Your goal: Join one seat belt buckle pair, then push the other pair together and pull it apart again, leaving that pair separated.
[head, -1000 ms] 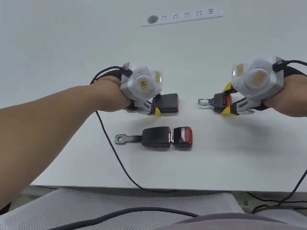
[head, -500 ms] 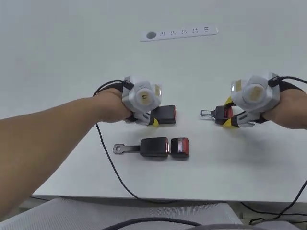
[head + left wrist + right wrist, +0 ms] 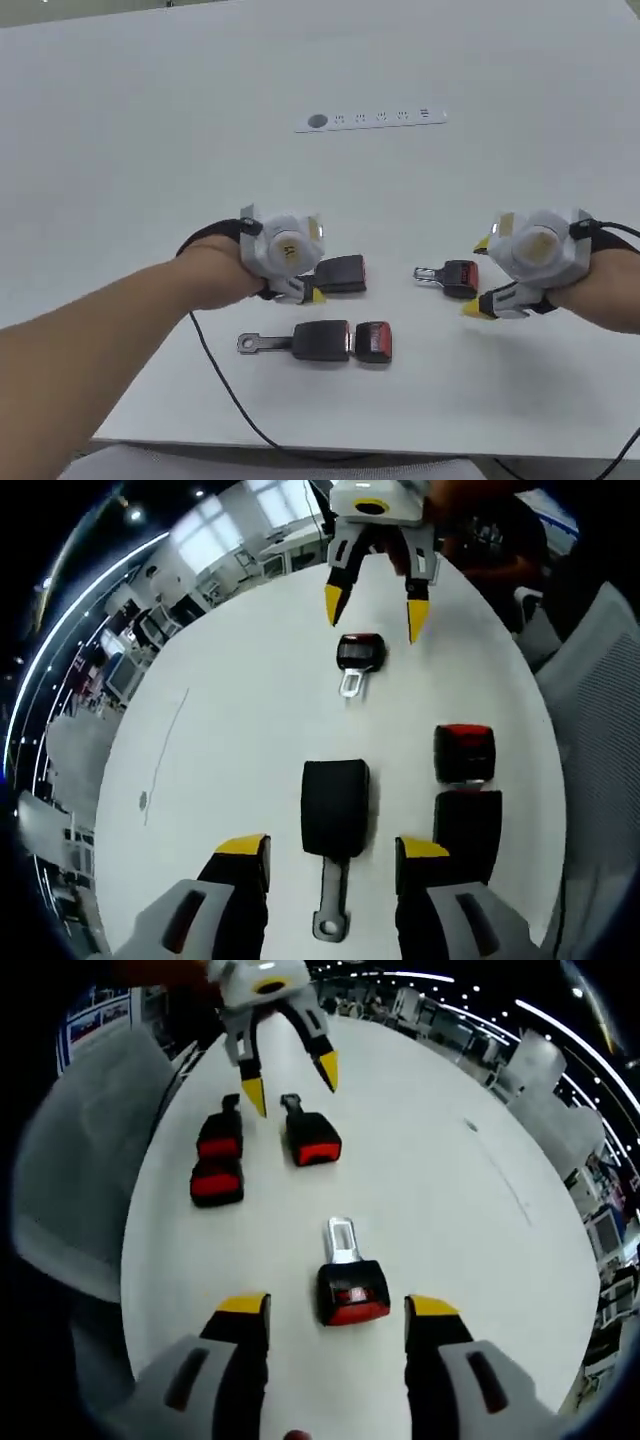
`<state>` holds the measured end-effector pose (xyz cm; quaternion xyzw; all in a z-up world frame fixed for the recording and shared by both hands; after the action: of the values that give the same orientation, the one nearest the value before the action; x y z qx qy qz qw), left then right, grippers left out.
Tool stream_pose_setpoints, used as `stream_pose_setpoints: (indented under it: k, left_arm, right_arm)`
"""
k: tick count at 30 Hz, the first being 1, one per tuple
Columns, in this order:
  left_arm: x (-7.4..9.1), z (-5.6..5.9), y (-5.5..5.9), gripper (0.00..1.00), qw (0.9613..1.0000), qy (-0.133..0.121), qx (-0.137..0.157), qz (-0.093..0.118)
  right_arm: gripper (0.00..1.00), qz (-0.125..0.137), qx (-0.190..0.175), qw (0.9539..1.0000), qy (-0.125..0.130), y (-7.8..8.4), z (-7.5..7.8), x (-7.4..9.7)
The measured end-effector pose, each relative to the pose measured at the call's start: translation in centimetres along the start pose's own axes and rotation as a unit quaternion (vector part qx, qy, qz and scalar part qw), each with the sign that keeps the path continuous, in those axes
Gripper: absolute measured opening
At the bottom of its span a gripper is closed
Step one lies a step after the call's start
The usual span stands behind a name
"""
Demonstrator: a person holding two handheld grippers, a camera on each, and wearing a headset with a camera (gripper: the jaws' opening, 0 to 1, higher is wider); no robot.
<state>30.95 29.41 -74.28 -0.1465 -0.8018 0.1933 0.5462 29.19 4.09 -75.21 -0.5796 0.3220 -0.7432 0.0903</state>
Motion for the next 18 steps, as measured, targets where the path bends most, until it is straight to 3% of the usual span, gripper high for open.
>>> stream_pose_setpoints:
  k: [1, 3, 6, 9, 12, 18]
  left_arm:
    - [0.8, 0.8, 0.1, 0.54, 0.9999, -0.002, 0.011, 0.009]
    - [2.1, 1.9, 0.5, 0.57, 0.9999, -0.006, 0.006, 0.010]
    - [3.8, 3.1, 1.0, 0.59, 0.9992, -0.023, 0.029, 0.018]
    - [5.2, 4.3, 1.7, 0.65, 0.9961, -0.043, 0.073, 0.026]
    - [6.2, 5.7, 2.7, 0.69, 0.9941, -0.050, 0.093, 0.025]
    - [8.0, 7.7, 5.3, 0.79, 0.9864, -0.068, 0.148, 0.024]
  right_arm:
    - [0.59, 0.011, -0.003, 0.9999, 0.001, -0.2, -0.7, 0.3]
    - [0.63, 0.028, -0.009, 0.9996, 0.000, -0.4, -1.5, 0.7]
    - [0.64, 0.043, -0.013, 0.9990, -0.003, -0.7, -2.7, 1.1]
    - [0.69, 0.065, -0.034, 0.9973, 0.001, -1.3, -3.8, 1.8]
    - [0.75, 0.080, -0.043, 0.9958, 0.007, -1.5, -4.6, 2.4]
    - [0.81, 0.089, -0.074, 0.9932, 0.010, -0.4, -5.6, 3.4]
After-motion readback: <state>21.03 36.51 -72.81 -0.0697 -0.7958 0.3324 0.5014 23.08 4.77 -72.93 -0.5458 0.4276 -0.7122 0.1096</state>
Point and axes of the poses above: the centre of the closed fingertips' face, and the gripper's own axes: x roughly backward along the fingers, z roughly to its right, y roughly out of its underside, the point moved 8 cm from there along x, roughly backward along the fingers, and after that the axes turned 7 degrees about -x, right-handed, at the moved point
